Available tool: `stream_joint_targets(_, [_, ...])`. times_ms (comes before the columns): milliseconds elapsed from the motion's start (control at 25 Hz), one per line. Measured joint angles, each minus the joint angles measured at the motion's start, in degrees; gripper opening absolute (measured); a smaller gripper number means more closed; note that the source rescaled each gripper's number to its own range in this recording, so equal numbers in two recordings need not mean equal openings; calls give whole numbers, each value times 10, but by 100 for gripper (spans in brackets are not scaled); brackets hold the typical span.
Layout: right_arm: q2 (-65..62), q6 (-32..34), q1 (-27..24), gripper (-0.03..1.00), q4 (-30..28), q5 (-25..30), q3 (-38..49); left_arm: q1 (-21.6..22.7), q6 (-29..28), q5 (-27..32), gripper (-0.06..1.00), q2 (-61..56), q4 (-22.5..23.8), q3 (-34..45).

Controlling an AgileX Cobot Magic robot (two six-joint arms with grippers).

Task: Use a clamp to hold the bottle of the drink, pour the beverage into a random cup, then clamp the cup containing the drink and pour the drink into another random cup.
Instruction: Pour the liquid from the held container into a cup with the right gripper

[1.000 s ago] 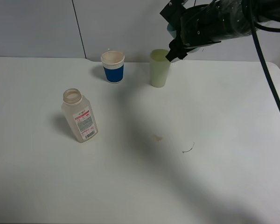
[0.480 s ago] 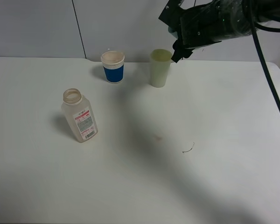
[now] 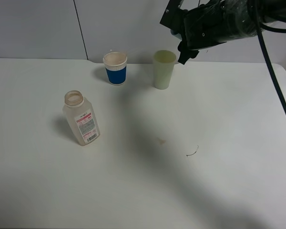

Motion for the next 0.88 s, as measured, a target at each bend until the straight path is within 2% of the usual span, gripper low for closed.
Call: stream_joint_targets(880, [0,-79,0,3,-20,11,0,0,0,0,100,0,0,0])
